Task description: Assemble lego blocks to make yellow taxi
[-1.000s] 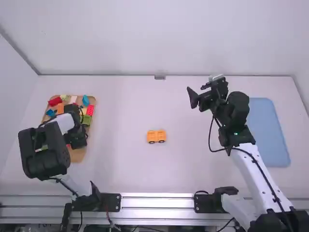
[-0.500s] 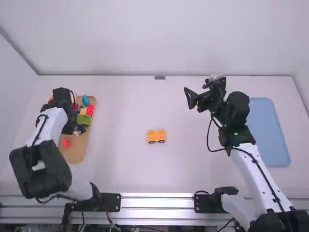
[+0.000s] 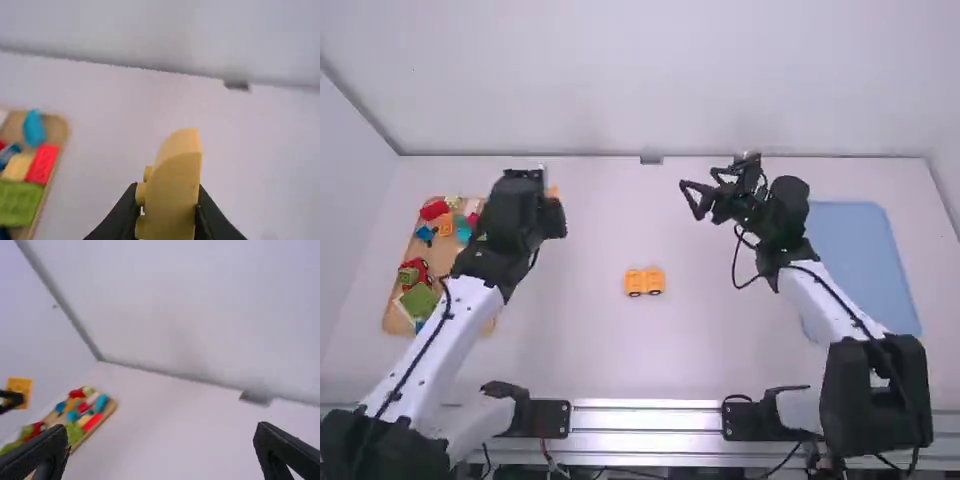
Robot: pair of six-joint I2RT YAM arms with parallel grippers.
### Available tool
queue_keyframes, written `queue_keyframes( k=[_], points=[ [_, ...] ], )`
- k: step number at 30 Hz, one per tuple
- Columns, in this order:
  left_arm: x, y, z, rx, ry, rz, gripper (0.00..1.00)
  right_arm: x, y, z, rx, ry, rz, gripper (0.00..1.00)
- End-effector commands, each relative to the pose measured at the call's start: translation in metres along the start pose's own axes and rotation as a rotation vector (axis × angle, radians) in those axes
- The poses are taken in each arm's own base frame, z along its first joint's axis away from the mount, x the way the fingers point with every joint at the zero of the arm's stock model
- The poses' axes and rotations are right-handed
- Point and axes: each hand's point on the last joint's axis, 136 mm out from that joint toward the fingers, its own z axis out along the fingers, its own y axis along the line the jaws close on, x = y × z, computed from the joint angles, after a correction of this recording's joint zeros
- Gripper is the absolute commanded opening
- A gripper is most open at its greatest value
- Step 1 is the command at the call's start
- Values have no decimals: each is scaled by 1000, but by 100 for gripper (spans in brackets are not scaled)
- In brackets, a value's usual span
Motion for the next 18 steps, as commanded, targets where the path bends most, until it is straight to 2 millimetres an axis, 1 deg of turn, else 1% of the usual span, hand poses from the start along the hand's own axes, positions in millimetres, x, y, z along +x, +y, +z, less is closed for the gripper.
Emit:
queue_keyframes(
  k=[1,2,3,4,5,6,7,10,14,17,18],
  points=[
    [11,-42,4,172,11,323,2,-3,25,7,-190,65,68,99],
    [13,-51,4,206,8,371,2,-1,26,9,-211,81,78,98],
    [17,-68,5,270,-1,452,2,7,30,12,-273,131,106,99],
    [19,-80,5,314,-11,498,2,12,33,15,-322,173,135,98],
    [19,-80,5,314,-11,498,2,12,33,15,-322,173,135,98],
    [21,-92,7,352,-19,517,2,17,36,17,-369,211,161,98],
    [22,-99,8,369,-25,524,2,21,36,19,-401,237,181,98],
    [26,-109,15,387,-36,567,2,28,35,24,-452,281,222,99],
    [42,-125,27,429,-28,701,2,39,31,35,-469,313,252,100],
    [49,-133,33,438,-25,754,2,41,29,34,-462,323,285,97],
    [53,-137,37,447,-26,788,2,43,32,32,-482,333,283,98]
  ],
)
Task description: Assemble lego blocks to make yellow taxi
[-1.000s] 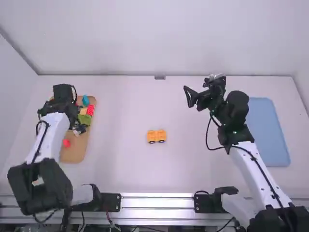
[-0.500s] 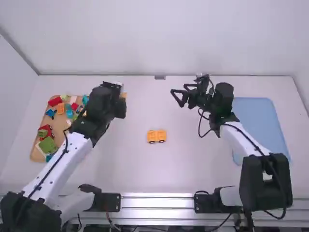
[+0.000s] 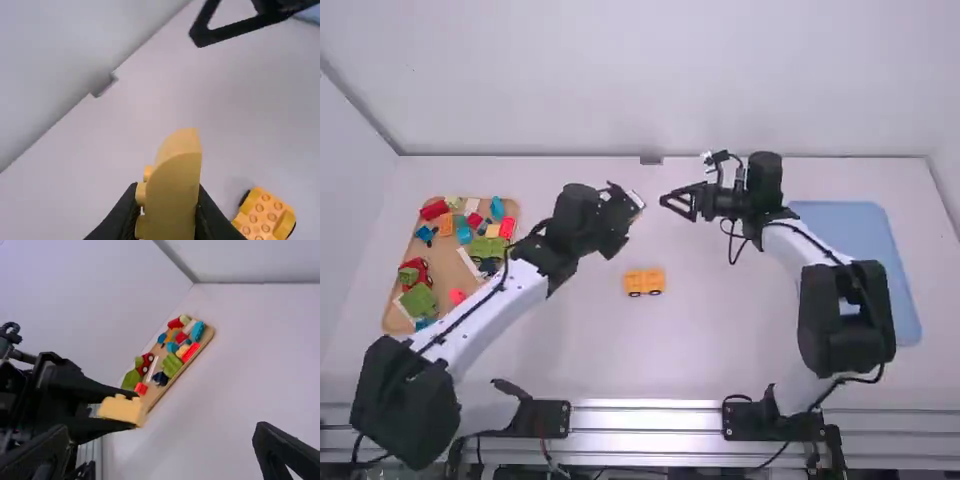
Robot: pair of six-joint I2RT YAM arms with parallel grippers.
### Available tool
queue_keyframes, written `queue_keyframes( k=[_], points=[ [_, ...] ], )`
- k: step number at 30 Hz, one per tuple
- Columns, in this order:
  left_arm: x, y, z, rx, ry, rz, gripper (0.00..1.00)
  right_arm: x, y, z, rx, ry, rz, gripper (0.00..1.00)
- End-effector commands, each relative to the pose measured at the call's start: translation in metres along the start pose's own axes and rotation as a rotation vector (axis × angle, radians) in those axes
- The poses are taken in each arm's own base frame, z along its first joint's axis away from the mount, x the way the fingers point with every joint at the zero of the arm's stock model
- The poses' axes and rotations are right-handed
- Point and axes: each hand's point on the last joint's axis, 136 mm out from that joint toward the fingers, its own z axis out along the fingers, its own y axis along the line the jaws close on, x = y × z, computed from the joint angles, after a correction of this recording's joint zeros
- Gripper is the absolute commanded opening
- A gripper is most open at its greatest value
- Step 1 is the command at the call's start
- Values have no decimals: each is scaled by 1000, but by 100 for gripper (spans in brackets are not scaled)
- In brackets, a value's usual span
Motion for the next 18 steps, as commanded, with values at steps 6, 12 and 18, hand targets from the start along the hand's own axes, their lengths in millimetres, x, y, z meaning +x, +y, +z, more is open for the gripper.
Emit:
queue_keyframes(
  k=[6,12,18],
  points=[
    [7,-23,24,55,5,185,2,12,9,2,-54,62,18,91],
    [7,-26,31,64,-3,219,2,32,-1,9,11,108,67,86],
    [11,-38,30,128,-7,340,2,44,4,17,-3,147,58,80]
  ],
)
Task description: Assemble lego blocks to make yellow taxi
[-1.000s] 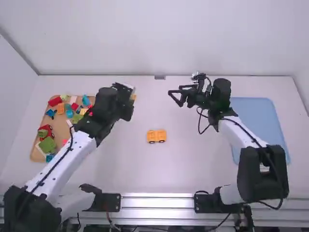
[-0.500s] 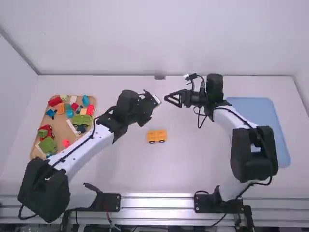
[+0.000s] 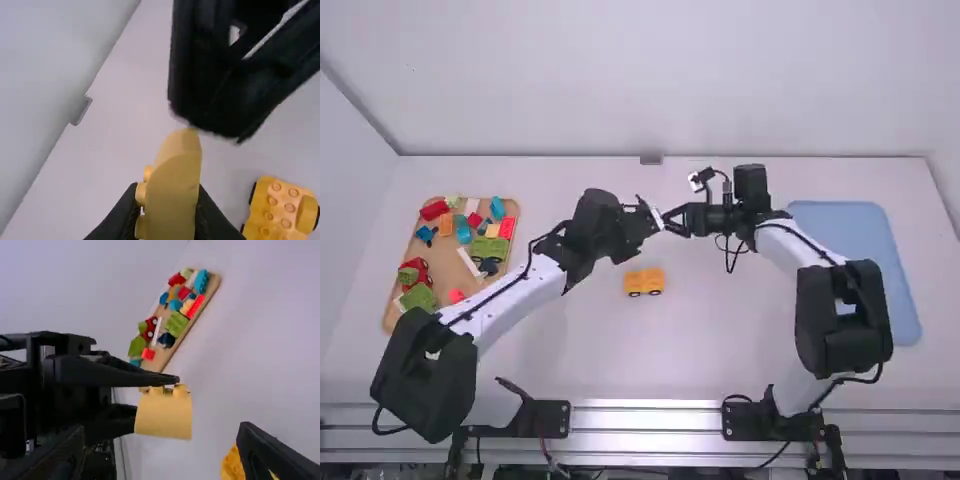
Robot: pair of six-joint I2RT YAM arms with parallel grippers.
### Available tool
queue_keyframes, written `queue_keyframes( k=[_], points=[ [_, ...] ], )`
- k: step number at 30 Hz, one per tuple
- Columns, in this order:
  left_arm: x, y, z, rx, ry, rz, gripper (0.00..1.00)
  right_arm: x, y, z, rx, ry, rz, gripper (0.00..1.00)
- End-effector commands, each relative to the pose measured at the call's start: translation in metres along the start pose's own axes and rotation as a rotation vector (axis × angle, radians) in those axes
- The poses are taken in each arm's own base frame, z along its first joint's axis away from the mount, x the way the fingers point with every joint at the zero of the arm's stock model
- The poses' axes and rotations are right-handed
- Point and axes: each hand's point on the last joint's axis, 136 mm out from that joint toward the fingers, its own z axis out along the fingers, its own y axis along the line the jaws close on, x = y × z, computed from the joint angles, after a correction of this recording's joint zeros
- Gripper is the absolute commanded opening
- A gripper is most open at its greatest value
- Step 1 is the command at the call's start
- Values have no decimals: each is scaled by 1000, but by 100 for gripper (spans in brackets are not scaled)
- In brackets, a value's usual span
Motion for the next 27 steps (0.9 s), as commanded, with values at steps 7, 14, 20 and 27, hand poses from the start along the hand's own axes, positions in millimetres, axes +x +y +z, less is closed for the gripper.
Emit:
queue_keyframes(
  k=[7,14,20,27],
  points=[
    [-1,-25,3,92,-32,152,2,4,-4,9,47,30,-36,77],
    [-1,-45,7,118,-58,292,2,6,-3,8,44,37,-28,61],
    [-2,-24,8,14,-31,258,2,11,-4,8,46,50,-18,59],
    [-2,-19,8,-15,-21,274,2,18,-5,8,47,68,-10,53]
  ],
)
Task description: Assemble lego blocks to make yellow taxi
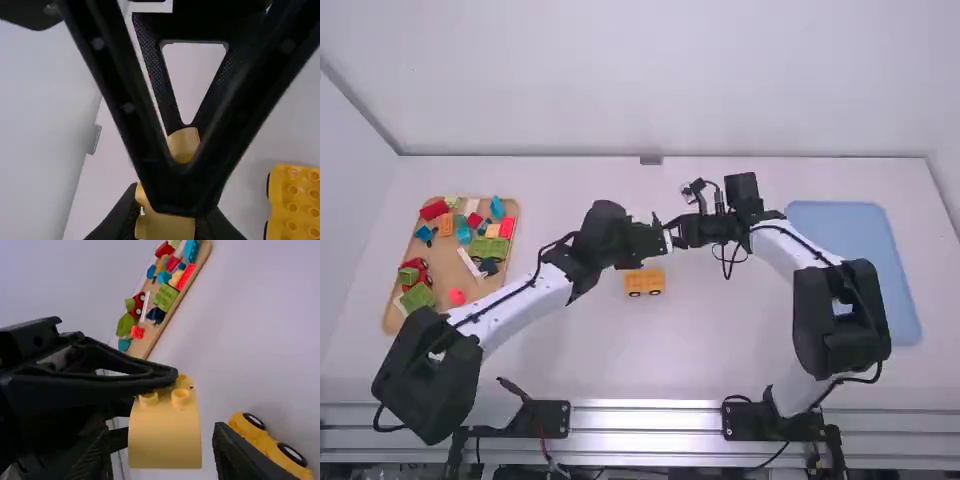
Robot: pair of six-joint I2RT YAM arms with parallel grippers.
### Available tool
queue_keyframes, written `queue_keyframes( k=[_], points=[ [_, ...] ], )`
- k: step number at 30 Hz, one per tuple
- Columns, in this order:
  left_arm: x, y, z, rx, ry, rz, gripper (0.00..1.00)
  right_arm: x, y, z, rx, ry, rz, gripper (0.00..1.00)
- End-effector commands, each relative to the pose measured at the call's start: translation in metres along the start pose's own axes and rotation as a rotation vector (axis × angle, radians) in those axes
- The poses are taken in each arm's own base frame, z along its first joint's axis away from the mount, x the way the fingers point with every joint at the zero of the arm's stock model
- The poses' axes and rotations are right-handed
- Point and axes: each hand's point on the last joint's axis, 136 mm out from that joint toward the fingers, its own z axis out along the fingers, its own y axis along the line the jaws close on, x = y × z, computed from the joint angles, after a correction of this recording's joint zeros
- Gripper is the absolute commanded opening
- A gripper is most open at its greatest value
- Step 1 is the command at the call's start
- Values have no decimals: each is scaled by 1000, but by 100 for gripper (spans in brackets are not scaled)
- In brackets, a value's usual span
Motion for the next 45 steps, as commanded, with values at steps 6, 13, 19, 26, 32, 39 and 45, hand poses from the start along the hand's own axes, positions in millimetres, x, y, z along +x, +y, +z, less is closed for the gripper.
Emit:
queue_keyframes(
  k=[6,13,19,26,32,39,45],
  points=[
    [0,-3,1,9,0,1,2,-7,4,4,-2,1,-46,49],
    [-6,-10,1,42,-31,2,2,-8,2,4,11,-2,-39,47],
    [-6,-10,1,41,-32,1,2,-8,2,3,11,-3,-38,35],
    [-6,-10,1,42,-32,-2,60,-8,1,3,16,-5,-42,25],
    [-7,-8,1,33,-35,3,99,-10,2,3,11,-11,-56,22],
    [0,21,-23,-56,-14,-259,99,-24,-7,-9,86,-32,-188,25],
    [-10,19,-56,133,-185,-275,99,-31,3,-12,188,89,-415,21]
  ],
)
